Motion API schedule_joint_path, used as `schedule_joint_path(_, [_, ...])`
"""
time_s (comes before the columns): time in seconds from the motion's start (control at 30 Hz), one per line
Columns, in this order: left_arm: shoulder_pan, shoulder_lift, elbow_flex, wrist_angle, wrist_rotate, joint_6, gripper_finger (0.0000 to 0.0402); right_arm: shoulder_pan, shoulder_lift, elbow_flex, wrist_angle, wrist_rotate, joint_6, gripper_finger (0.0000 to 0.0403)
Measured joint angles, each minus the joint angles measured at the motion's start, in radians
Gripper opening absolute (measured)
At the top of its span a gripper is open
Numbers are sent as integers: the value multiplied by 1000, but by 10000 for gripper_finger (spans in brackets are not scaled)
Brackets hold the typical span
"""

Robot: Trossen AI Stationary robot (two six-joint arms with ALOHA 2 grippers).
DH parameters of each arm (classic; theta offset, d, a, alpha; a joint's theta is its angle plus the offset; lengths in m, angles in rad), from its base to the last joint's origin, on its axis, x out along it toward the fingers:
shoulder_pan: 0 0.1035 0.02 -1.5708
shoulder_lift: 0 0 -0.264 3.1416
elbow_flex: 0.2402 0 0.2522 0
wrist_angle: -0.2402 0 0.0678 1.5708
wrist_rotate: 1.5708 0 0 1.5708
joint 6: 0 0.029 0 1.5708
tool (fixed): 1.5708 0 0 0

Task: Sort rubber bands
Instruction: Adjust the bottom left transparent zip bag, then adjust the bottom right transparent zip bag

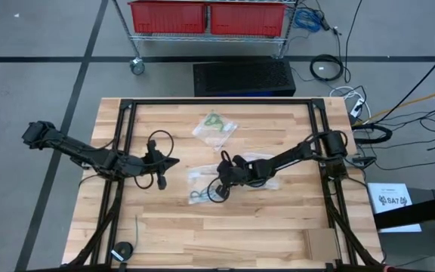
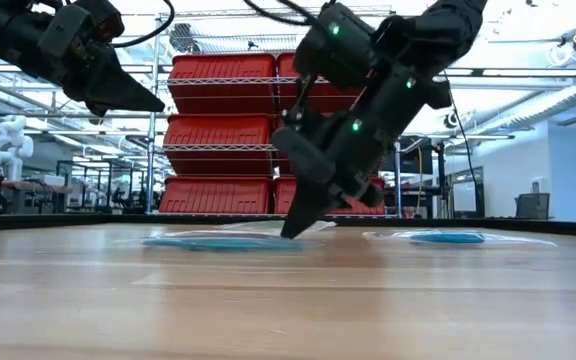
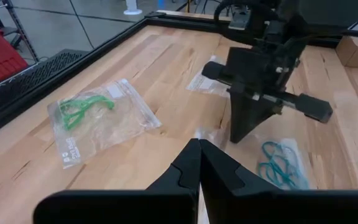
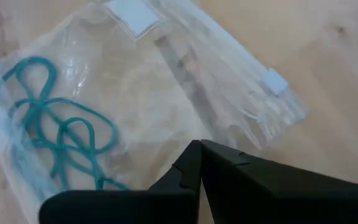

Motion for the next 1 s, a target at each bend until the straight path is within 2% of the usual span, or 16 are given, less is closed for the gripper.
schedule_joint_path(0.13, [0, 0, 0, 0, 0, 0, 11, -2, -7, 4, -63, 28, 27, 0])
schedule_joint_path(0.4, [0, 0, 0, -4, 0, 0, 11, -9, -70, -1, -299, 114, 58, 0])
schedule_joint_path(0.57, [0, 0, 0, -4, 0, 0, 11, -17, -91, -2, -322, 112, 5, 0])
schedule_joint_path(0.63, [0, 0, 0, -5, 0, 0, 11, -16, -136, -2, -335, 109, 3, 0])
schedule_joint_path(0.73, [0, 0, 0, -8, 0, -4, 11, 5, -232, -1, -422, 113, 62, 0])
schedule_joint_path(0.83, [0, 0, 0, -8, 0, -4, 11, 34, -288, -1, -575, 114, 208, 0])
schedule_joint_path(0.93, [1, 0, 0, -8, 0, -4, 11, 70, -282, -5, -704, 117, 341, 0])
schedule_joint_path(1.0, [1, 0, 0, -8, 0, -4, 11, 92, -260, -23, -716, 116, 380, 0])
